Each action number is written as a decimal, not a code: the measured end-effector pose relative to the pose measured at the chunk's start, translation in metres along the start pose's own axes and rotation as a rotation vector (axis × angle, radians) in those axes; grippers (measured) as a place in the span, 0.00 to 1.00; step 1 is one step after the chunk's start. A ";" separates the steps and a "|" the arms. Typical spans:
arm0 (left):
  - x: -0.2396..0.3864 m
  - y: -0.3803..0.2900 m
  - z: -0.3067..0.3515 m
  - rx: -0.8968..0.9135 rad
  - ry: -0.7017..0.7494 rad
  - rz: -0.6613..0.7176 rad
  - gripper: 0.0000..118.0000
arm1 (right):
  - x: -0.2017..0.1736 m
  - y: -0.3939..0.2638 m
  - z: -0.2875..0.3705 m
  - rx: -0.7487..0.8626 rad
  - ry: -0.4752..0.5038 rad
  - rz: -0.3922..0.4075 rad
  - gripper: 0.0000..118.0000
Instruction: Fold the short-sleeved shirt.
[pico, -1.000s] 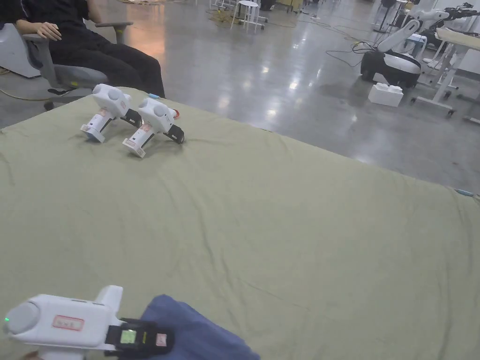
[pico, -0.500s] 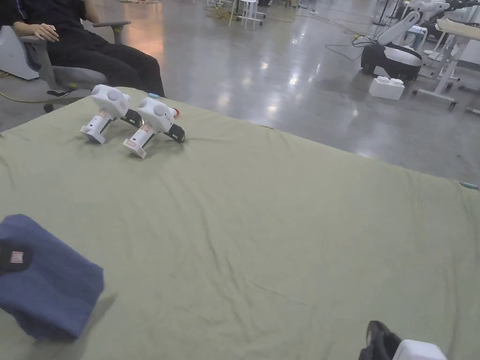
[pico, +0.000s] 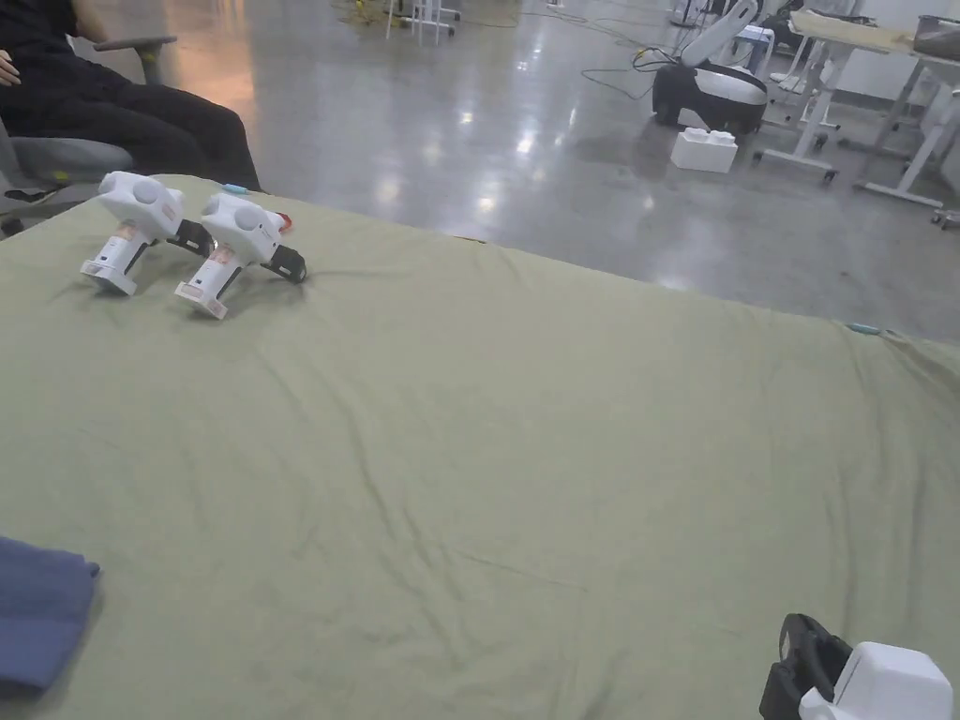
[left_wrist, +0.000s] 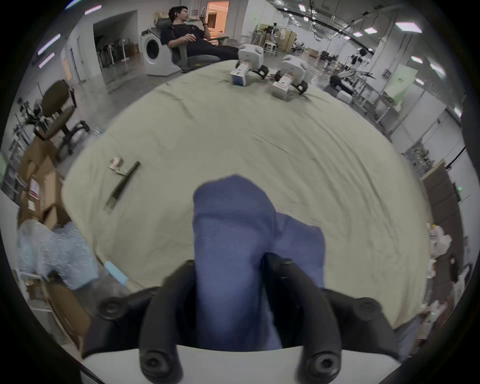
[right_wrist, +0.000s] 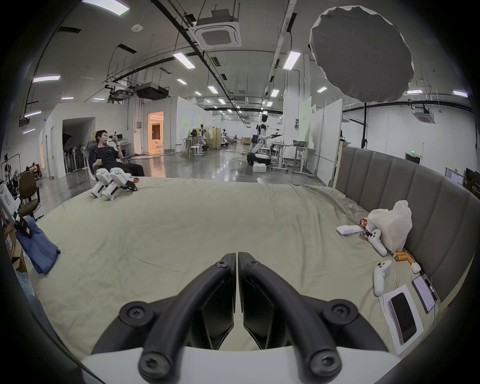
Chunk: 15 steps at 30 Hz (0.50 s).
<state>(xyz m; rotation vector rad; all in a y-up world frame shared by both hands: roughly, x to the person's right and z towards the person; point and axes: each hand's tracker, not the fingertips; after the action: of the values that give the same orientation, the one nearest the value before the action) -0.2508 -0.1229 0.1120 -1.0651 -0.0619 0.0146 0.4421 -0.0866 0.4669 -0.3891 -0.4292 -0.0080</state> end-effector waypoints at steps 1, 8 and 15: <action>0.005 0.001 0.005 0.034 0.061 -0.039 0.49 | 0.001 -0.001 0.001 -0.002 -0.003 -0.004 0.01; 0.074 -0.009 0.076 0.189 0.212 -0.154 0.68 | 0.004 -0.004 0.003 -0.002 0.002 -0.013 0.01; 0.155 -0.026 0.102 0.448 0.027 -0.192 0.68 | 0.006 0.003 0.004 0.032 -0.006 -0.047 0.01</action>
<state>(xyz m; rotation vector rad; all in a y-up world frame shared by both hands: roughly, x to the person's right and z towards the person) -0.1021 -0.0400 0.1902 -0.6083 -0.1294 -0.1533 0.4460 -0.0822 0.4714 -0.3475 -0.4441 -0.0458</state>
